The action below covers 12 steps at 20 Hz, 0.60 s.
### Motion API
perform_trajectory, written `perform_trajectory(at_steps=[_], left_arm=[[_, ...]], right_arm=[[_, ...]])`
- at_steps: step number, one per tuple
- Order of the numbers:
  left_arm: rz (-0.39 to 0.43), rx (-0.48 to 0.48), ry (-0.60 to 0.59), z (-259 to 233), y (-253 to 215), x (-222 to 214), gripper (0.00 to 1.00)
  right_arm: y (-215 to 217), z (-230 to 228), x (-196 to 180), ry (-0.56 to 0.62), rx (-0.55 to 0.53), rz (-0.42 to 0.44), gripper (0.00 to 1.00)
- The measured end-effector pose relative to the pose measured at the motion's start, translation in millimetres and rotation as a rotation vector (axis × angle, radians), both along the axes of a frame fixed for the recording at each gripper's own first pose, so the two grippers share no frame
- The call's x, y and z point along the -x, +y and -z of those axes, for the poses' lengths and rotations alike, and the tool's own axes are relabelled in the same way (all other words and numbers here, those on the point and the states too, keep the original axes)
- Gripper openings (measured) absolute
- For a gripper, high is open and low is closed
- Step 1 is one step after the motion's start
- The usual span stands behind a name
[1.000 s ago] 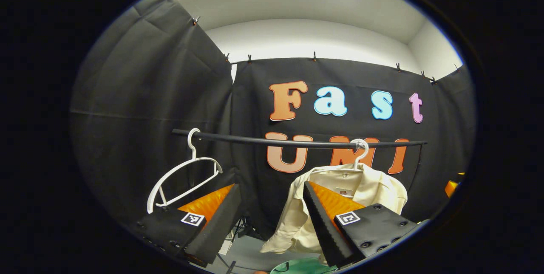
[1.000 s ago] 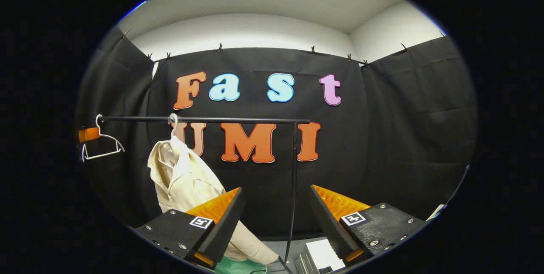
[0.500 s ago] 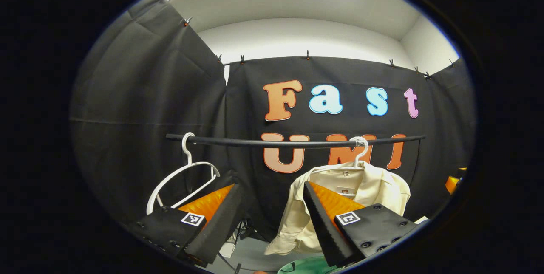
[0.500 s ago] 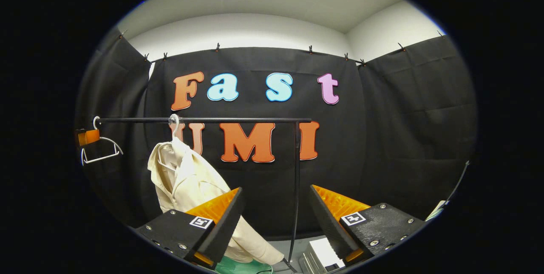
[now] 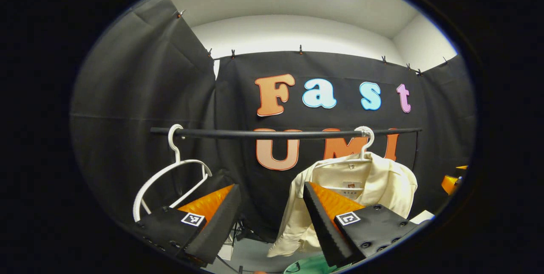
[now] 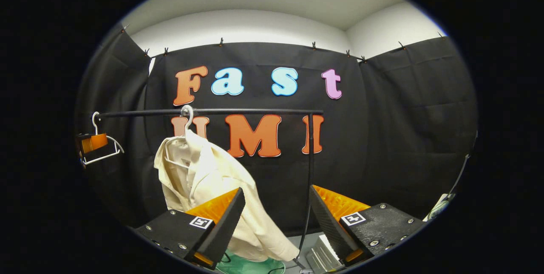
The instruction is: Grasp the clothes on the hanger with both hands and then place them into the laundry hamper below.
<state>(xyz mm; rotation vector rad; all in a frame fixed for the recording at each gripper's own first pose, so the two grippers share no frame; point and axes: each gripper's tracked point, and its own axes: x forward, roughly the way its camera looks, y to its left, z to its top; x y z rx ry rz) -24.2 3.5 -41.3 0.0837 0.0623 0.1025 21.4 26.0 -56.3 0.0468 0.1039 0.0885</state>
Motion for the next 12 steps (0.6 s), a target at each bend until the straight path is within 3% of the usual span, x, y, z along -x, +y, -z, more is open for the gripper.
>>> perform_trajectory(at_steps=[5, 6, 7, 12], left_arm=[[0.047, -0.025, 0.055, 45.9, 6.7, -27.7, 0.99], [0.057, -0.024, 0.065, 55.5, 6.3, -34.1, 0.93], [0.067, -0.020, 0.075, 63.2, 6.2, -40.8, 0.99], [0.115, 0.002, 0.119, 100.9, 0.8, -69.6, 0.96]], right_arm=[[56.6, 41.3, -5.6, 0.076, -0.015, -0.032, 0.94], [67.9, 47.7, -8.2, 0.090, -0.019, -0.039, 0.94], [80.0, 52.8, -9.8, 0.100, -0.023, -0.046, 0.94], [129.9, 76.2, -25.8, 0.134, -0.042, -0.055, 0.94]])
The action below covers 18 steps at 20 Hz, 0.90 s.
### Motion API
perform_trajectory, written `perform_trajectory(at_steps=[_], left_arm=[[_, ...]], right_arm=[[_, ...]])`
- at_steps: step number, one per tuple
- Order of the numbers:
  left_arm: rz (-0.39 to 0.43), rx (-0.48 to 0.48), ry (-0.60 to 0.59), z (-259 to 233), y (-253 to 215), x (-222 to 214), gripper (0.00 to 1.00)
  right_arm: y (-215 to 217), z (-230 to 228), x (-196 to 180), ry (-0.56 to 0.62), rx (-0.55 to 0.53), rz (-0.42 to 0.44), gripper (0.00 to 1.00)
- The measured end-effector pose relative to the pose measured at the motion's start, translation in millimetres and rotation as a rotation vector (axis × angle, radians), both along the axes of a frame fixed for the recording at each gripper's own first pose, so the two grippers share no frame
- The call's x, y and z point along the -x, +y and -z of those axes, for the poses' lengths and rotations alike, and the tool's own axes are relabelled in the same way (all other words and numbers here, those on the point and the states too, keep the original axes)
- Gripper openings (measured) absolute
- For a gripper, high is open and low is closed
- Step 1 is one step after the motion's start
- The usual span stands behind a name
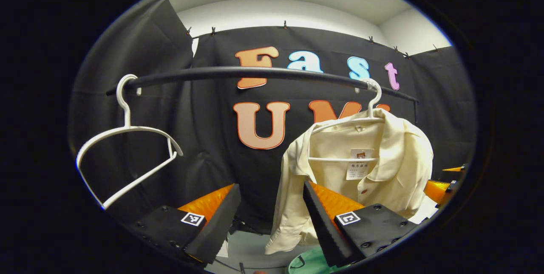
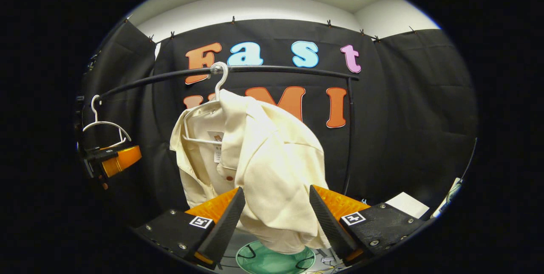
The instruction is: Grasp the clothes on the hanger with both hands and then place them into the laundry hamper below.
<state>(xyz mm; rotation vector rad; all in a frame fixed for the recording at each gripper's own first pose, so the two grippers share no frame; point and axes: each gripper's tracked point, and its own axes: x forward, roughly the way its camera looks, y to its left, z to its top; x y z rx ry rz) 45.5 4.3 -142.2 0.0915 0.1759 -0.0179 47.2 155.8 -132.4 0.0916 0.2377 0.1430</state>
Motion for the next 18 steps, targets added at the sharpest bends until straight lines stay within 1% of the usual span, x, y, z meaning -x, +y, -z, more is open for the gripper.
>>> perform_trajectory(at_steps=[3, 4, 5, 8, 11, 13, 14, 15, 16, 17, 18], left_arm=[[0.027, 0.005, 0.024, 16.1, -4.7, -14.5, 0.97], [0.036, 0.009, 0.030, 21.5, -5.8, -19.9, 0.94], [0.043, 0.014, 0.036, 25.3, -7.7, -25.5, 0.97], [0.074, 0.031, 0.041, 35.3, -18.5, -42.8, 0.97], [0.111, 0.039, 0.049, 44.5, -32.9, -60.4, 0.97], [0.143, 0.058, 0.070, 52.1, -45.2, -65.6, 0.97], [0.166, 0.069, 0.066, 53.9, -51.7, -68.6, 0.97], [0.192, 0.070, 0.063, 55.6, -57.8, -72.1, 0.96], [0.211, 0.064, 0.067, 59.0, -60.8, -76.1, 0.96], [0.215, 0.056, 0.072, 63.0, -62.6, -83.4, 0.97], [0.216, 0.047, 0.079, 67.9, -63.4, -91.8, 0.97]], right_arm=[[26.3, 6.7, -15.8, 0.008, -0.022, 0.007, 0.94], [30.9, 8.3, -21.5, 0.004, -0.016, 0.020, 0.94], [32.2, 10.8, -26.3, -0.002, -0.003, 0.042, 0.94], [29.6, 19.0, -48.3, -0.010, 0.037, 0.111, 0.94], [28.5, 23.8, -65.7, -0.007, 0.034, 0.137, 0.94], [25.9, 23.8, -70.1, -0.005, 0.024, 0.143, 0.82], [23.4, 21.1, -70.9, -0.012, 0.026, 0.145, 0.71], [20.5, 18.9, -71.3, -0.019, 0.032, 0.146, 0.65], [19.2, 17.8, -71.5, -0.023, 0.037, 0.143, 0.52], [18.8, 17.4, -72.6, -0.020, 0.039, 0.137, 0.46], [18.3, 18.4, -72.6, -0.018, 0.037, 0.132, 0.35]])
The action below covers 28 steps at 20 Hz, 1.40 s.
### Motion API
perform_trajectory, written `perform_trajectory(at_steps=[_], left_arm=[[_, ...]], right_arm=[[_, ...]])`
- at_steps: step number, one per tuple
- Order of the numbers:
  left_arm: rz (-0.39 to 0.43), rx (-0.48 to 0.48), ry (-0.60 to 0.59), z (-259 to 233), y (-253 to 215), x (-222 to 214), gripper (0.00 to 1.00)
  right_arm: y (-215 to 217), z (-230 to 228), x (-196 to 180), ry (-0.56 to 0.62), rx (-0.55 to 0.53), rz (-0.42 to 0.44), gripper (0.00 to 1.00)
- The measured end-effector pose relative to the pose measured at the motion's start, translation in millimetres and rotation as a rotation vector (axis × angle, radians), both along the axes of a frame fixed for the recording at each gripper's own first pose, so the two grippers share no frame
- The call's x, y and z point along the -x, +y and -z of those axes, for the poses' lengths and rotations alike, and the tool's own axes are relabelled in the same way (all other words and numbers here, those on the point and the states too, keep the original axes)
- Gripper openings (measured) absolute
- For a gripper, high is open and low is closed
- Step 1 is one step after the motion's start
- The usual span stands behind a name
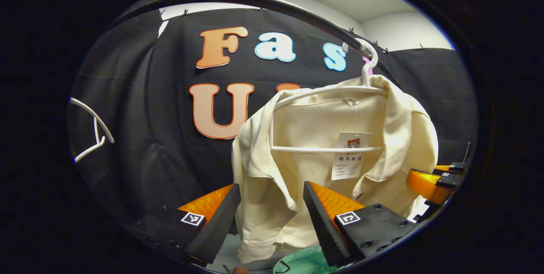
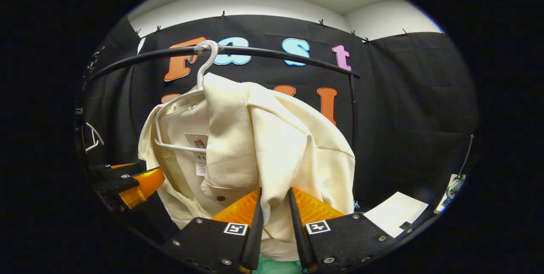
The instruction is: Grasp the clothes on the hanger with both hands and then place them into the laundry hamper below.
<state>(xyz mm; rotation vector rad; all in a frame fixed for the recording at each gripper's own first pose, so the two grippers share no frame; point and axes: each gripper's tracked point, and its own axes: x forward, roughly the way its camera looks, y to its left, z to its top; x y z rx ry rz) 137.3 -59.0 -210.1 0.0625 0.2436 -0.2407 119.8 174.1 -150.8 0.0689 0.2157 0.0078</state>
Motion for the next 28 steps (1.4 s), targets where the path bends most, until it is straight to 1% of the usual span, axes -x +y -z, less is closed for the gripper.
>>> perform_trajectory(at_steps=[1, 2, 3, 4, 5, 6, 7, 9, 10, 11, 12, 13, 15, 18, 22, 23, 24, 25, 26, 28], left_arm=[[-0.003, -0.008, 0.004, 3.9, 0.0, -8.6, 0.97], [-0.013, -0.017, 0.005, 7.8, 0.2, -16.2, 1.00], [-0.024, -0.021, 0.005, 11.9, 2.1, -23.2, 0.97], [-0.030, -0.020, 0.012, 16.2, 3.4, -29.9, 0.97], [-0.020, -0.009, 0.030, 21.7, 1.7, -32.9, 1.00], [-0.011, 0.004, 0.043, 25.8, -1.2, -36.2, 1.00], [-0.028, 0.003, 0.049, 27.0, 2.2, -39.5, 0.93], [-0.064, -0.021, 0.061, 33.3, 12.3, -45.0, 0.41], [-0.075, -0.030, 0.068, 34.7, 15.5, -45.9, 0.25], [-0.057, -0.018, 0.082, 35.5, 12.5, -43.2, 0.14], [-0.043, -0.007, 0.093, 35.5, 10.2, -41.3, 0.10], [-0.043, 0.000, 0.095, 34.1, 12.6, -39.6, 0.07], [-0.046, 0.005, 0.075, 22.0, 19.7, -37.6, 0.07], [-0.083, 0.009, 0.055, -1.4, 34.1, -25.7, 0.07], [-0.139, 0.021, 0.003, -37.1, 44.6, -22.9, 0.06], [-0.149, 0.024, -0.005, -44.2, 46.5, -21.0, 0.07], [-0.156, 0.026, -0.011, -50.1, 47.3, -19.3, 0.07], [-0.161, 0.025, -0.020, -54.5, 49.4, -17.8, 0.06], [-0.166, 0.014, -0.029, -58.5, 51.1, -16.9, 0.07], [-0.170, -0.001, -0.050, -68.5, 53.2, -13.1, 0.06]], right_arm=[[-1.7, -0.2, -1.8, 0.001, 0.001, -0.001, 0.29], [-2.3, 0.0, -2.0, 0.002, 0.002, -0.004, 0.18], [-2.6, -1.6, -0.9, 0.003, 0.001, -0.011, 0.13], [-2.6, -2.8, -0.3, 0.003, -0.001, -0.019, 0.08], [-2.4, -4.5, 1.1, 0.002, -0.002, -0.027, 0.07], [-4.2, -5.7, 2.4, 0.003, -0.002, -0.032, 0.04], [-5.5, -8.0, 4.7, 0.004, -0.007, -0.038, 0.02], [-8.5, -16.6, 9.5, -0.009, -0.015, -0.052, 0.01], [-10.8, -19.9, 12.2, -0.011, -0.013, -0.060, 0.00], [-13.0, -23.2, 14.5, -0.011, -0.015, -0.073, 0.00], [-16.4, -28.0, 17.5, -0.014, -0.020, -0.083, 0.00], [-22.9, -34.0, 21.0, -0.019, -0.024, -0.089, 0.00], [-39.1, -48.7, 25.7, -0.035, -0.032, -0.100, 0.00], [-68.2, -72.3, 25.5, -0.058, -0.034, -0.112, 0.00], [-93.0, -97.5, 23.0, -0.082, -0.027, -0.155, 0.00], [-99.1, -102.9, 22.2, -0.089, -0.025, -0.166, 0.06], [-106.7, -106.8, 20.3, -0.094, -0.023, -0.172, 0.00], [-116.2, -111.0, 18.6, -0.100, -0.021, -0.176, 0.06], [-124.4, -115.2, 16.8, -0.104, -0.025, -0.182, 0.00], [-135.3, -126.5, 13.7, -0.110, -0.057, -0.204, 0.00]])
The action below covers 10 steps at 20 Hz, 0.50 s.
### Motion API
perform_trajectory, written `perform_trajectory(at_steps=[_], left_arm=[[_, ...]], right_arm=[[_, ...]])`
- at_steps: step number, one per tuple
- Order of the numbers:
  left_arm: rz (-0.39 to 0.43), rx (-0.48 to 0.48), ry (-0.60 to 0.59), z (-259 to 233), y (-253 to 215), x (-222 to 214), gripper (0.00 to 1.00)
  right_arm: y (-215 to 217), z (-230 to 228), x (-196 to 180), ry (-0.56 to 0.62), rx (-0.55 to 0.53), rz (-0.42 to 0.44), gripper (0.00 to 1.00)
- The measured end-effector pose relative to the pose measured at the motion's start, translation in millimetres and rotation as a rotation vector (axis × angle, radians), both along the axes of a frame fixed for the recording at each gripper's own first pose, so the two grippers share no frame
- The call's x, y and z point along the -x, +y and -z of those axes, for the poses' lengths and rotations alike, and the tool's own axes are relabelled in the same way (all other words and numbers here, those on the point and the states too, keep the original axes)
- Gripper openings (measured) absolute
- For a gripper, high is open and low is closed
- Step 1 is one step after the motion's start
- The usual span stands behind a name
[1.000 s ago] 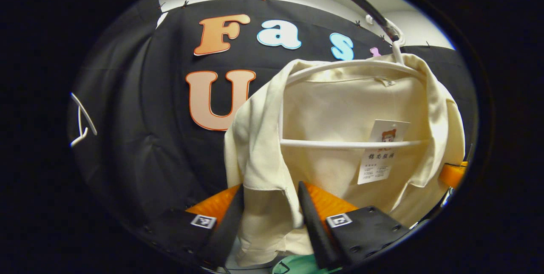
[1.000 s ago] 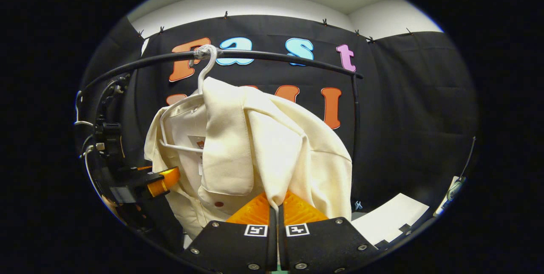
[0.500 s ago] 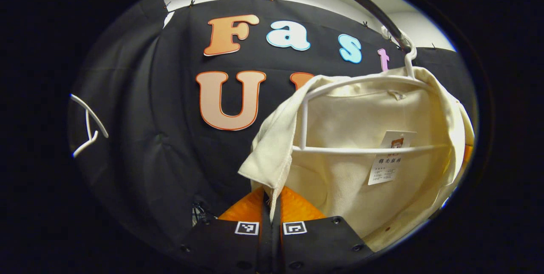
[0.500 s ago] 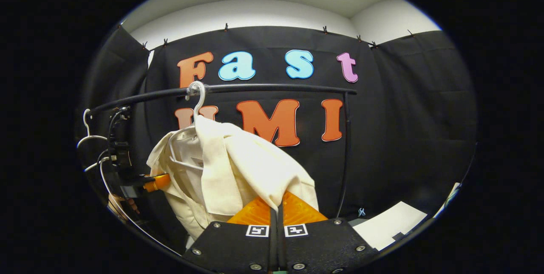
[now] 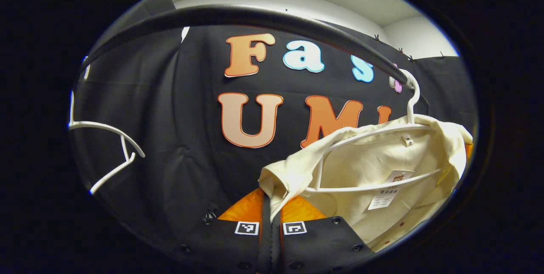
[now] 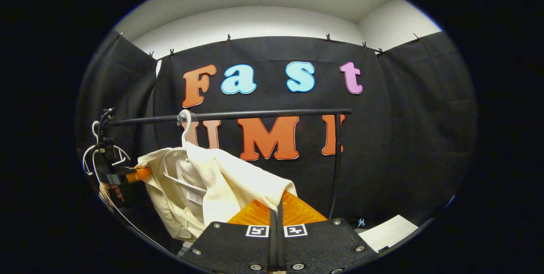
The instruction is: Grasp the clothes on the hanger with both hands and then place them into the laundry hamper below.
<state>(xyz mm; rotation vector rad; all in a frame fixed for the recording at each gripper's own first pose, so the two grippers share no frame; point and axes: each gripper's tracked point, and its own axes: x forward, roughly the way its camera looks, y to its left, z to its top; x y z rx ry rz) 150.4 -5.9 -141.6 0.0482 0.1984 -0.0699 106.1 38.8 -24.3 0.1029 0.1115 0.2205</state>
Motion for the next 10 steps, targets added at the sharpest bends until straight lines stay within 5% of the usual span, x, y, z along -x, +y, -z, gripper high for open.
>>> perform_trajectory(at_steps=[10], left_arm=[[0.064, -0.008, -0.049, -30.3, -15.9, 18.3, 0.07]], right_arm=[[-74.6, -14.5, -43.9, 0.014, -0.080, -0.030, 0.00]])
